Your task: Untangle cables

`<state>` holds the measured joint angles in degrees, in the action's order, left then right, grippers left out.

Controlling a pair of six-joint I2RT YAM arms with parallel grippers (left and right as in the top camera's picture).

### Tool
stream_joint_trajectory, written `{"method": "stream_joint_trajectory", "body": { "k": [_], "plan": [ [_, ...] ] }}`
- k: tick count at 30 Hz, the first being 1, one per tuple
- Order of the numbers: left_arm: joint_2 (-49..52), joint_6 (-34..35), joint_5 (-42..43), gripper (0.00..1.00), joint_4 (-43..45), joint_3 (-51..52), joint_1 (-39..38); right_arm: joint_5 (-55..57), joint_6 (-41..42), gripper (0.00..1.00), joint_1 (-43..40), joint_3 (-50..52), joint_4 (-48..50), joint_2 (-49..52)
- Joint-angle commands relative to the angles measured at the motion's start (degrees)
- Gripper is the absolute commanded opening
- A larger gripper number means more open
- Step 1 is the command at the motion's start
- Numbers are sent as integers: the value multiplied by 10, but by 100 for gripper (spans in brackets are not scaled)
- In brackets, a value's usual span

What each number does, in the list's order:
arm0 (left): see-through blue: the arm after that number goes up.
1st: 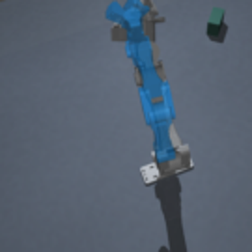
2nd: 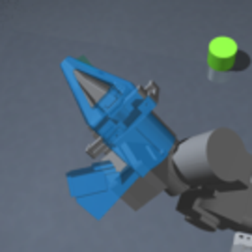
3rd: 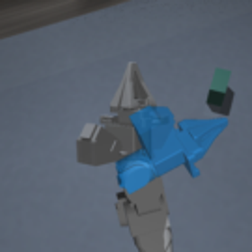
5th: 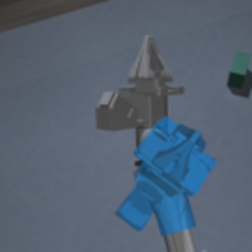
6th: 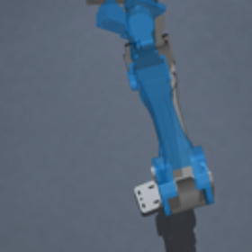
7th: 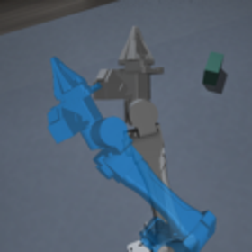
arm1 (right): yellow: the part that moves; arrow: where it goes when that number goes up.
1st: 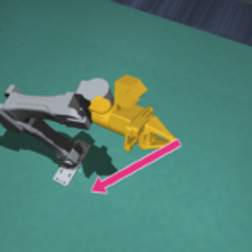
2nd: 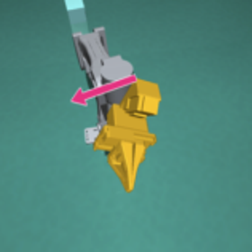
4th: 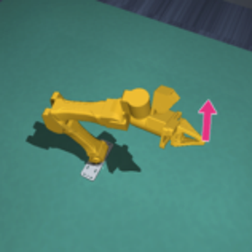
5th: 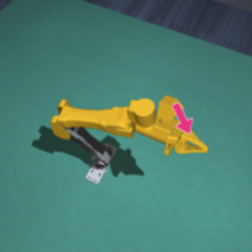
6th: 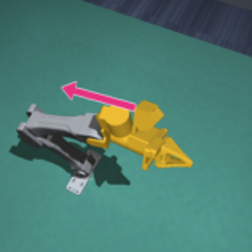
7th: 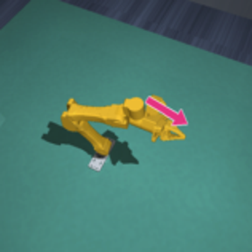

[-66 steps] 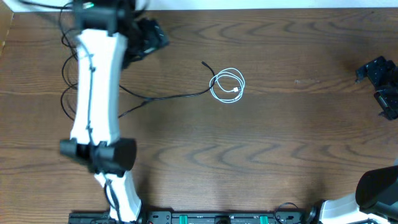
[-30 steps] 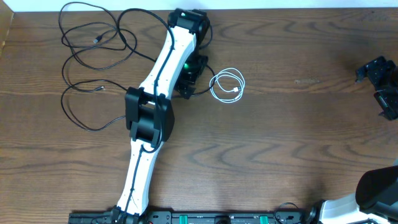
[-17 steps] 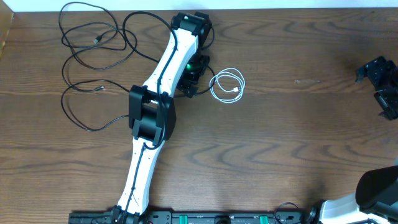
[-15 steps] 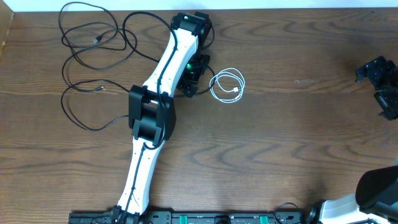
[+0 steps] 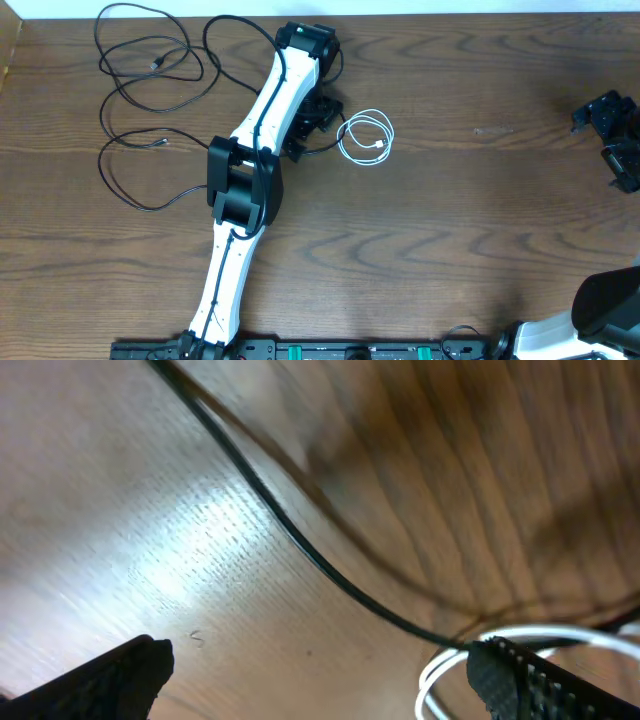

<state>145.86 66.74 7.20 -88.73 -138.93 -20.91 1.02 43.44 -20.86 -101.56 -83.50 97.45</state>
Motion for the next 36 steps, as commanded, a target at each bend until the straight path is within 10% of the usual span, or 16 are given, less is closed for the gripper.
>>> {"method": "stream_joint_trajectory", "body": {
  "k": [1, 14, 36],
  "plan": [
    [-20, -71, 5, 100, -5, 3, -9, 3, 7, 99, 1, 0, -1, 0],
    [-87, 23, -76, 100, -26, 8, -36, 3, 7, 99, 1, 0, -1, 0],
    [-256, -41, -78, 99, -81, 21, 9, 3, 7, 99, 1, 0, -1, 0]
  ]
}}
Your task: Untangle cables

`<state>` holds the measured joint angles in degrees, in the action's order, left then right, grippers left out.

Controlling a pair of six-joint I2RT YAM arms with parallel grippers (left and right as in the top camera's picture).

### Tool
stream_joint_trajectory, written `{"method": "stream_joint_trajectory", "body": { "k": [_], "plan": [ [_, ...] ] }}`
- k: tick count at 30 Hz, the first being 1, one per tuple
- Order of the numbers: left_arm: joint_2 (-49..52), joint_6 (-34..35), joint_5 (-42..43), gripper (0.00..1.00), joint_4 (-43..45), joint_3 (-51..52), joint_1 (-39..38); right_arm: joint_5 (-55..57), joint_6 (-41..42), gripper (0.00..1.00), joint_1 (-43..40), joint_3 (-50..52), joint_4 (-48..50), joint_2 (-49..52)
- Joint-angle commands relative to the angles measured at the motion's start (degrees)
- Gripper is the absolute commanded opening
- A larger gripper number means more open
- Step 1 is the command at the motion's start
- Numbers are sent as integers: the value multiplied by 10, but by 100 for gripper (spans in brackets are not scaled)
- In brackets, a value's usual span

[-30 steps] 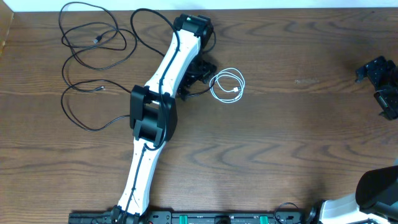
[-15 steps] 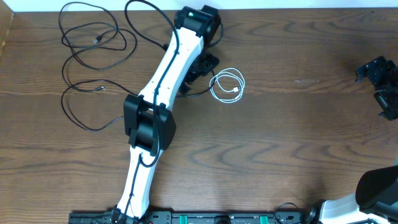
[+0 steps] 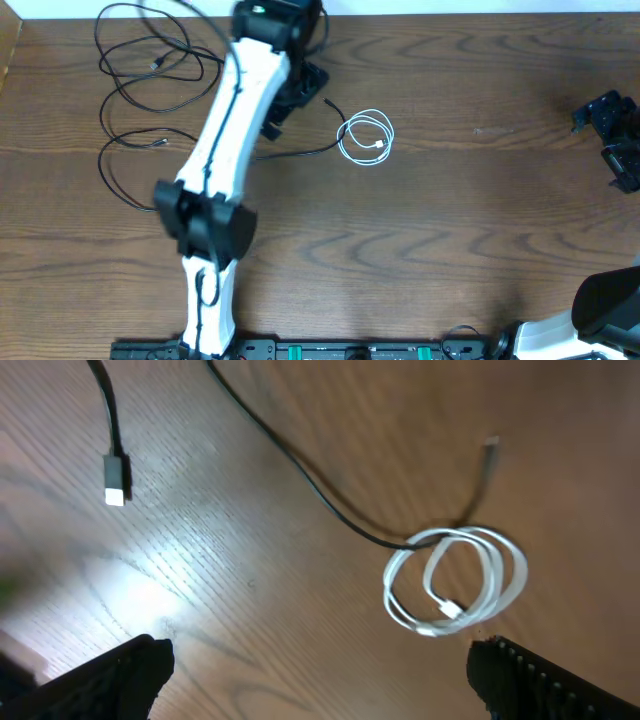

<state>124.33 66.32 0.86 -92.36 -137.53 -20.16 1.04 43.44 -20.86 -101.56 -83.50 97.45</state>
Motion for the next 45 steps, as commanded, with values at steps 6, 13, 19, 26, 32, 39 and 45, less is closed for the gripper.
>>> {"method": "stream_joint_trajectory", "body": {
  "k": [6, 13, 19, 26, 32, 39, 45],
  "plan": [
    [-138, -41, -15, 99, -45, 98, 3, 3, 7, 99, 1, 0, -1, 0],
    [-261, 25, -23, 99, 5, 306, 46, 3, 7, 99, 1, 0, -1, 0],
    [-308, 42, 71, 99, 199, 431, 69, 3, 7, 99, 1, 0, -1, 0],
    [-254, 126, 90, 99, 401, 500, 29, 3, 7, 99, 1, 0, -1, 0],
    [-169, 176, 73, 100, 484, 500, 7, 3, 7, 99, 1, 0, -1, 0],
    [-87, 267, 76, 90, 491, 500, 7, 3, 7, 99, 1, 0, -1, 0],
    [-51, 279, 76, 90, 503, 500, 7, 3, 7, 99, 1, 0, -1, 0]
  ]
}}
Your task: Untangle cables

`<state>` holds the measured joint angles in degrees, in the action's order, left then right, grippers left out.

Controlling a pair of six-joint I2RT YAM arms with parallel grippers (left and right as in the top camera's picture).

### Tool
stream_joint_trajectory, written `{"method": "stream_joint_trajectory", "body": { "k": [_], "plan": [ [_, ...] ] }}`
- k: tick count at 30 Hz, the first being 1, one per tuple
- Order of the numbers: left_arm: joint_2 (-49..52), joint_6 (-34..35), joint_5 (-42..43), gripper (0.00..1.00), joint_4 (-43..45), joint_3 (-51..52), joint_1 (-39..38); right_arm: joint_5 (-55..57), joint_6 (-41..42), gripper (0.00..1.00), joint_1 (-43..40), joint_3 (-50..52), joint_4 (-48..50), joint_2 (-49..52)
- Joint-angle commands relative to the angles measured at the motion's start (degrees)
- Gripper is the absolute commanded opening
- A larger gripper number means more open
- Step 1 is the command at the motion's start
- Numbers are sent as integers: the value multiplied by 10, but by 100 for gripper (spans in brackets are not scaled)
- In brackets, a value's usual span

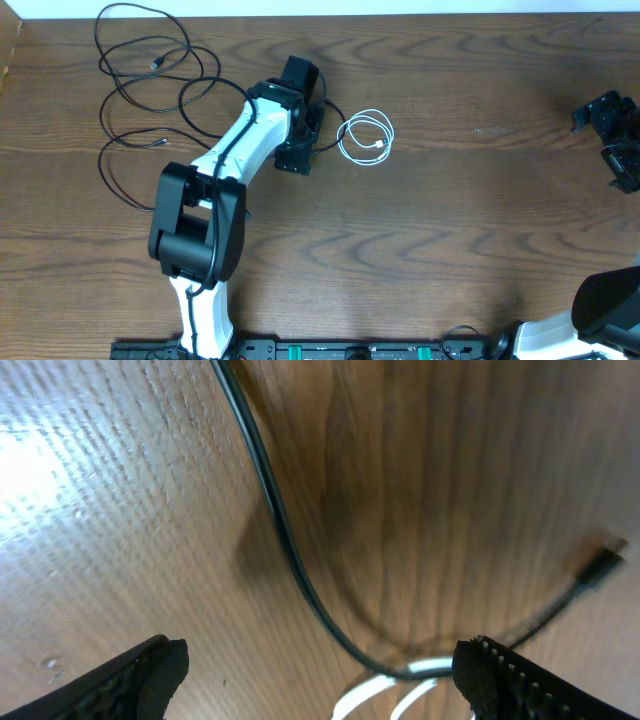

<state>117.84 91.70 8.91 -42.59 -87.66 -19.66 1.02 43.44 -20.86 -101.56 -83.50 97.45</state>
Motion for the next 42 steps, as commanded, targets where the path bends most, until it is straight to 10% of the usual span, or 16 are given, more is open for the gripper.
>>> {"method": "stream_joint_trajectory", "body": {
  "k": [1, 23, 38, 42],
  "plan": [
    [17, 34, -4, 90, 5, 1, 2, 3, 7, 99, 1, 0, -1, 0],
    [66, 94, -45, 79, 9, 1, -38, 3, 7, 99, 1, 0, -1, 0],
    [65, 42, -50, 8, -4, -5, -38, 3, 7, 99, 1, 0, -1, 0],
    [45, 2, -48, 8, -4, -14, -38, 3, 7, 99, 1, 0, -1, 0]
  ]
}}
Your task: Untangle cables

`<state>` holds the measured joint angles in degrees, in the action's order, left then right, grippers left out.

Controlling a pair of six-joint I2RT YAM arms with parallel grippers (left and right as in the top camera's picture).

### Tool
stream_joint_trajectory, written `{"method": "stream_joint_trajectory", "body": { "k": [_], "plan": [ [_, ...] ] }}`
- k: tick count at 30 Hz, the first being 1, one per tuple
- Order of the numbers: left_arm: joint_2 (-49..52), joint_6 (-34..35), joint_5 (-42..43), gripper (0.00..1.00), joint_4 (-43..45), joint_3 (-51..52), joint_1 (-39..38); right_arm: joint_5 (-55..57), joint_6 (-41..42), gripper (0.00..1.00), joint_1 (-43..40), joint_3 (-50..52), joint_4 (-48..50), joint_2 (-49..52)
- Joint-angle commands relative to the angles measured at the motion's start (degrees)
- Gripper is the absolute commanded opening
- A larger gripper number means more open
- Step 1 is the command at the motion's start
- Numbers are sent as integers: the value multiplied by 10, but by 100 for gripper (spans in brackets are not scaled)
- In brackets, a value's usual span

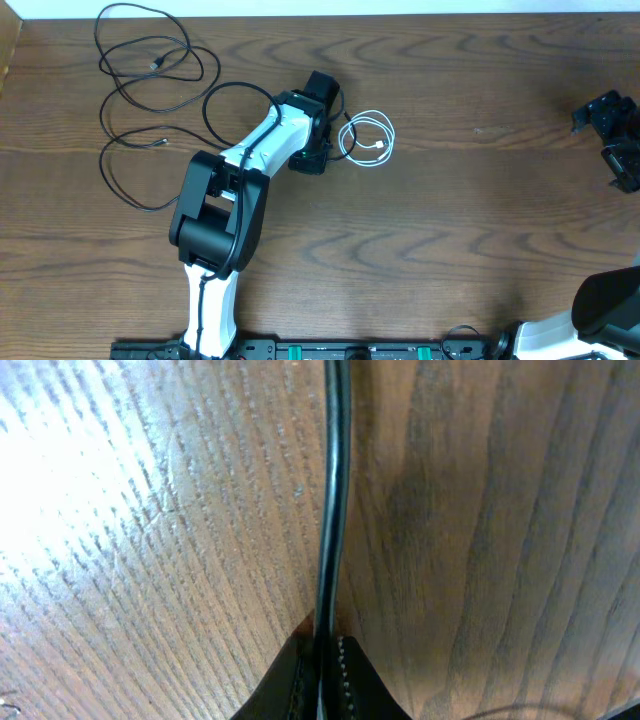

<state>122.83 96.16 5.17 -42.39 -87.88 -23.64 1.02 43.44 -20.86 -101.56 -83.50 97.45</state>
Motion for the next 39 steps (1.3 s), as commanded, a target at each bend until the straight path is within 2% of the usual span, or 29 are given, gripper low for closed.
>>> {"method": "stream_joint_trajectory", "body": {
  "k": [1, 6, 11, 16, 25, 31, 34, 39],
  "plan": [
    [-14, -52, -7, 8, -6, -13, 2, 3, 7, 99, 1, 0, -1, 0],
    [-76, -92, 23, 8, -6, -16, 2, 3, 7, 99, 1, 0, -1, 0],
    [-146, -93, 77, 8, 9, -16, 2, 3, 7, 99, 1, 0, -1, 0],
    [-207, -89, 77, 8, 12, -16, 2, 3, 7, 99, 1, 0, -1, 0],
    [-219, -89, 86, 8, 26, -16, 2, 3, 7, 99, 1, 0, 0, 0],
    [-218, -110, 201, 8, 98, -16, 2, 3, 7, 99, 1, 0, -1, 0],
    [-218, -100, 226, 8, 91, -16, 2, 3, 7, 99, 1, 0, -1, 0],
    [-218, -101, 203, 8, 31, -16, 10, 3, 7, 99, 1, 0, -1, 0]
  ]
}}
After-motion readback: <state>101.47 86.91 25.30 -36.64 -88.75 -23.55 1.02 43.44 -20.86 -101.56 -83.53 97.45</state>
